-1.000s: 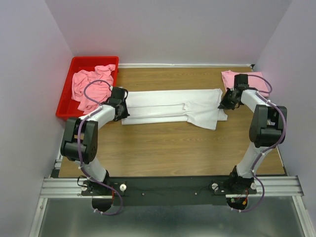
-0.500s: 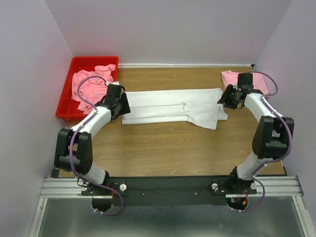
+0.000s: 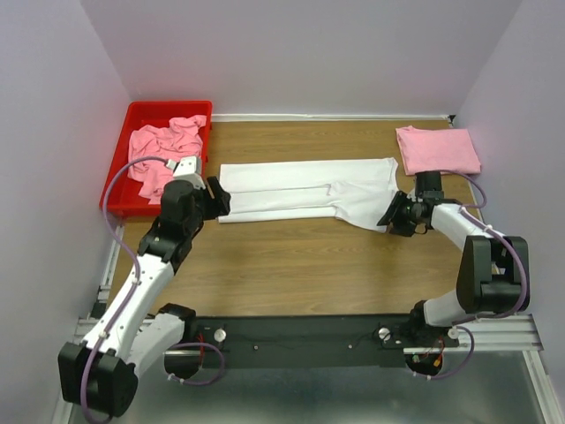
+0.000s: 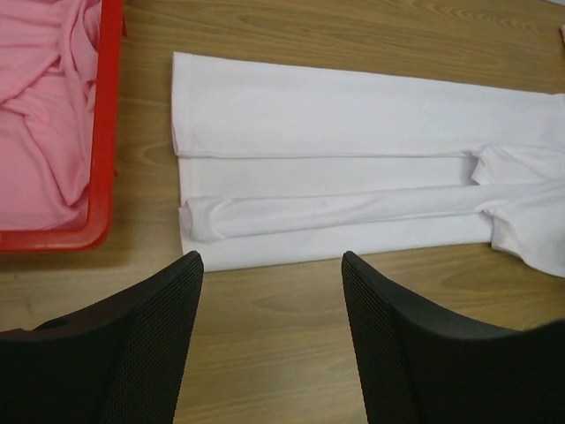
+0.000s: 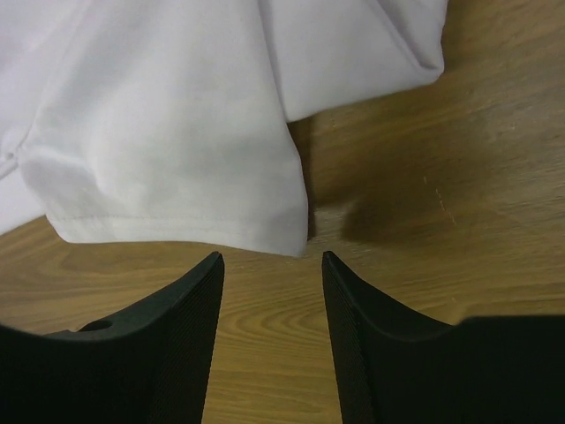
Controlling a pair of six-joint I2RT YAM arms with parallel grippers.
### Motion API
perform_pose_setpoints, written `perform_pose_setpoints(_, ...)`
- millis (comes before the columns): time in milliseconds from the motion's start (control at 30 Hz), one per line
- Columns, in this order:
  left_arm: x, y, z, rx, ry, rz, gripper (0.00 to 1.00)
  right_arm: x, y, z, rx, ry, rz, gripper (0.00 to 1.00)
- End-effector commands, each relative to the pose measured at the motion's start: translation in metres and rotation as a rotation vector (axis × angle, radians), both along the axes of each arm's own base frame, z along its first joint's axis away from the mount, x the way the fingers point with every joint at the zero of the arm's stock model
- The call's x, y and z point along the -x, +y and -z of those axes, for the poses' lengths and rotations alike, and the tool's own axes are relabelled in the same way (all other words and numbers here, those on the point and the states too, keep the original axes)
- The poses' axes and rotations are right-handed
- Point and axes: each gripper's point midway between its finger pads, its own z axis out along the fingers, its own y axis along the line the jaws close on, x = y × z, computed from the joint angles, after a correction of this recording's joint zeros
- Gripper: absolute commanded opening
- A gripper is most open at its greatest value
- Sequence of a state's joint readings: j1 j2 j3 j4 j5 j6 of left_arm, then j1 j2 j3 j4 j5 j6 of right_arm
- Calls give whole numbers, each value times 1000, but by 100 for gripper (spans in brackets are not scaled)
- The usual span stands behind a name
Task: Fold and stack the t-shirts
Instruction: Fold the tshirt
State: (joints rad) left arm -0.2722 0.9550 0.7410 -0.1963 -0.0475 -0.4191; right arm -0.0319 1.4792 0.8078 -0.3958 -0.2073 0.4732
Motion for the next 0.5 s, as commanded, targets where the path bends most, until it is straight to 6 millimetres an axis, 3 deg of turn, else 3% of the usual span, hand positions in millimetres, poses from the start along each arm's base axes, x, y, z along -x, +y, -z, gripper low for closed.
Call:
perform_pose_setpoints(0,14,7,-23,5,-155,4,72,-8,7,3,-52,-37,15,54)
perform_pose_setpoints(233,25,31,-47,-4,-272,-103,72,-3,11,21,-77,-6,26,47)
perform_pose_setpoints(467,24,35,-48,1,-280,-130,72,8,11,27,-84,11,42,43)
